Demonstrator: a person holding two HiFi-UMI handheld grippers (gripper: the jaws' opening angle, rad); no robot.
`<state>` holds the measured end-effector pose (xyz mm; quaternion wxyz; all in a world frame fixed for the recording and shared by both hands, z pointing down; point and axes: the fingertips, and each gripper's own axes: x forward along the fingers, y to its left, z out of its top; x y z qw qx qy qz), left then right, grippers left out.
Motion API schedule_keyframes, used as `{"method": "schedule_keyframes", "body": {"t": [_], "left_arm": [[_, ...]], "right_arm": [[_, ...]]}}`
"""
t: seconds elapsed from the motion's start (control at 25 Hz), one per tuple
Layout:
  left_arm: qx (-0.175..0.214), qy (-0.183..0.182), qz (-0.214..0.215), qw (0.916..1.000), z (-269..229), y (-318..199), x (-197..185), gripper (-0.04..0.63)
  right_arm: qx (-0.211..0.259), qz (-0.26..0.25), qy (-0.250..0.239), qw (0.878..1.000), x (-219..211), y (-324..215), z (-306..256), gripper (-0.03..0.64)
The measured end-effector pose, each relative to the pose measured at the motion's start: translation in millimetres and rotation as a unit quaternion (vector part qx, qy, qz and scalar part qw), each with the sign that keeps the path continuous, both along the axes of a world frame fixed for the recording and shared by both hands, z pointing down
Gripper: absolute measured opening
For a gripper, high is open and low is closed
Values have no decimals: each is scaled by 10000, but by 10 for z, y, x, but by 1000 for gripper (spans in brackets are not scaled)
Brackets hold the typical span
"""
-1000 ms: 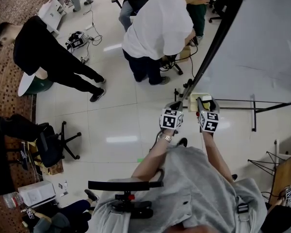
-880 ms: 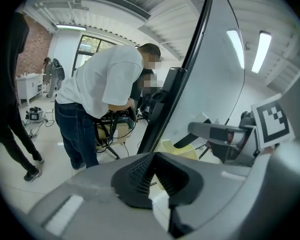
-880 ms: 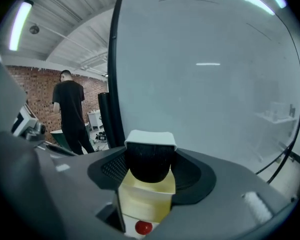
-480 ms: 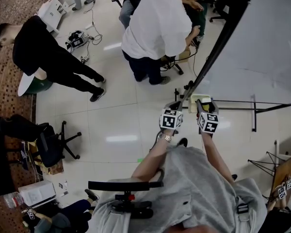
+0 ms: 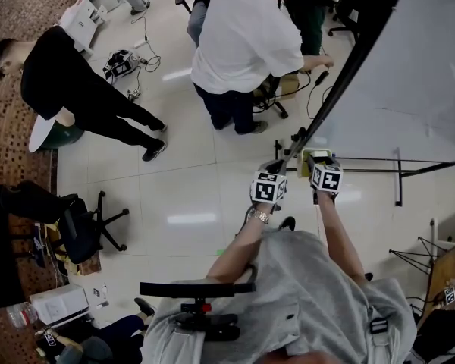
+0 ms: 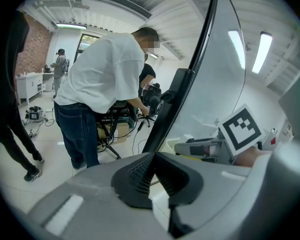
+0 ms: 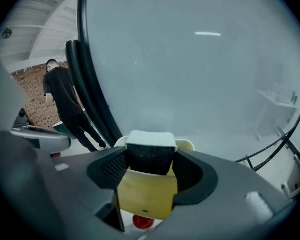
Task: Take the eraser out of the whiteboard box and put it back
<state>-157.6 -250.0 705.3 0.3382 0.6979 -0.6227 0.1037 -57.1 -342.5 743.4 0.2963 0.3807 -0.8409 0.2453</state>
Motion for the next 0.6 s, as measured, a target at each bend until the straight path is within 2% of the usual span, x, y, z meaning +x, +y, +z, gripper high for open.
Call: {"method": "schedule_keyframes", "body": {"t": [0.16,0.28,0.32,0.36,0.4,0.52,0.6], "left_arm": [[24,40,58,10000,-27,88,-30,5],[11,111,148,9998,-2,155,22,5],[2,142,184,9997,18,183,65,5],[-9,167,225,9996,42,220,125,5],[-22,180,270,9995,68,264,199,5],[-46,121,412,9991,94,382,407,5],[-33,41,455,9989,68,462,502,5]], "right_arm": [[60,70,-145,9999,30,71,-89,305],[181,444,-211,9986,131,161,-199,293],[268,576,-194,9978,189,210,-244,229],[348,641,-191,9972,240,281,-286,67],[371,601,-236,9972,265,378,-317,3],[192,221,-435,9986,241,693,-340,3],[140,89,-400,9991,257,862,-325,3]]}}
